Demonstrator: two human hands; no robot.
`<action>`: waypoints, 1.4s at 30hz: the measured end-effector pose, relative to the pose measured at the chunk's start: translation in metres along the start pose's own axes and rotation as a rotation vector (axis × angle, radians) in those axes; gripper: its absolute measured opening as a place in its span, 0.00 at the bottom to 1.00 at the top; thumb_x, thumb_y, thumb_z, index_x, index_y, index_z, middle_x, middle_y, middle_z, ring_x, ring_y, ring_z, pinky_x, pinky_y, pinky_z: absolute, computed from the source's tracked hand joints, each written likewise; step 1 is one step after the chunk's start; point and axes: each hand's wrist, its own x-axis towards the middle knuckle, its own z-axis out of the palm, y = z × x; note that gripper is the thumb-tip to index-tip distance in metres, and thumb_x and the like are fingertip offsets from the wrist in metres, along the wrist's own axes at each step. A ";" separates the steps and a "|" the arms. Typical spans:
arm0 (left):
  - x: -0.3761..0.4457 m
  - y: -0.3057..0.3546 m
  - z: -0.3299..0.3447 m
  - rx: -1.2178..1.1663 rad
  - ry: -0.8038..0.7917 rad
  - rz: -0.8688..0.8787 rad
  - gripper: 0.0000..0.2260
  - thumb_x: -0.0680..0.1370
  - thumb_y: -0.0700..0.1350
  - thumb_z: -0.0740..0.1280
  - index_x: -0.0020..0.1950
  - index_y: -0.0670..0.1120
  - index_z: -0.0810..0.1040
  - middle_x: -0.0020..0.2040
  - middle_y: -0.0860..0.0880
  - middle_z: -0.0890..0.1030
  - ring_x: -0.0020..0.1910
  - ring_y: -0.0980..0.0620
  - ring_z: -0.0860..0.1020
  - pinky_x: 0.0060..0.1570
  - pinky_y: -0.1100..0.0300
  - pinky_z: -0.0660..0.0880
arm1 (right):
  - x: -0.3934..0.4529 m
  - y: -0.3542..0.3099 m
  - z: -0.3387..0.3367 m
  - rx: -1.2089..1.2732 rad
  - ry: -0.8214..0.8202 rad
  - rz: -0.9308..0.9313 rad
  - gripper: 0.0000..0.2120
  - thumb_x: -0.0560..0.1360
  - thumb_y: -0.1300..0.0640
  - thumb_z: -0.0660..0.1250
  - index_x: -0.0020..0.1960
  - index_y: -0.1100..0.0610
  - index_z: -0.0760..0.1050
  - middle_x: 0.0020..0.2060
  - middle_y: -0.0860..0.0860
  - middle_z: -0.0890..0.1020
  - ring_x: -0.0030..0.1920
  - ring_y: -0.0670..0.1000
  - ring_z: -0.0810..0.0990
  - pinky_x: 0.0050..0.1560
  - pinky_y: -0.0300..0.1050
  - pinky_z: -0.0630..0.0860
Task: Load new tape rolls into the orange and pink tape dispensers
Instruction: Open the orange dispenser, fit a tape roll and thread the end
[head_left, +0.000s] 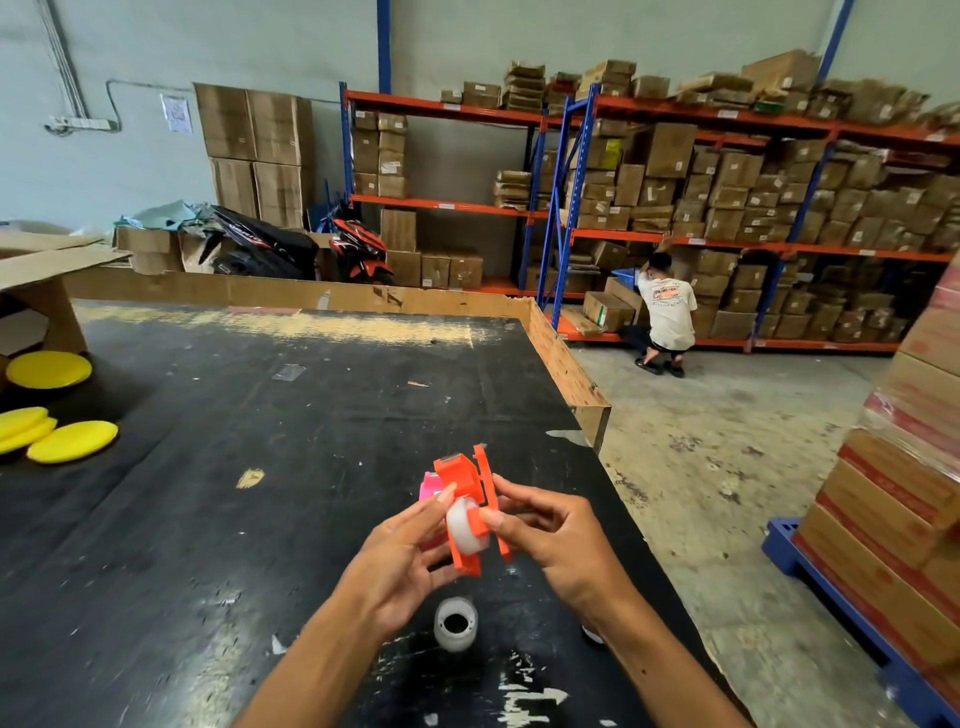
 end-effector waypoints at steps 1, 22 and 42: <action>-0.001 0.001 0.000 0.011 -0.006 0.002 0.19 0.69 0.51 0.69 0.55 0.42 0.82 0.45 0.42 0.85 0.40 0.47 0.84 0.38 0.55 0.81 | 0.000 0.000 0.001 -0.010 0.003 -0.005 0.20 0.68 0.58 0.75 0.59 0.54 0.80 0.50 0.52 0.87 0.51 0.48 0.85 0.46 0.38 0.80; -0.006 0.002 0.001 -0.073 -0.062 0.005 0.23 0.70 0.50 0.69 0.61 0.39 0.79 0.57 0.36 0.83 0.45 0.47 0.83 0.41 0.54 0.82 | -0.016 0.000 0.018 0.055 0.171 -0.076 0.19 0.64 0.56 0.77 0.54 0.51 0.82 0.48 0.53 0.84 0.44 0.49 0.85 0.42 0.41 0.83; -0.007 0.013 0.003 -0.011 -0.133 0.050 0.21 0.73 0.51 0.67 0.61 0.40 0.80 0.57 0.36 0.82 0.50 0.43 0.82 0.44 0.51 0.82 | -0.014 -0.005 0.015 -0.066 0.140 -0.149 0.19 0.65 0.53 0.76 0.56 0.52 0.82 0.51 0.49 0.83 0.44 0.44 0.82 0.41 0.38 0.80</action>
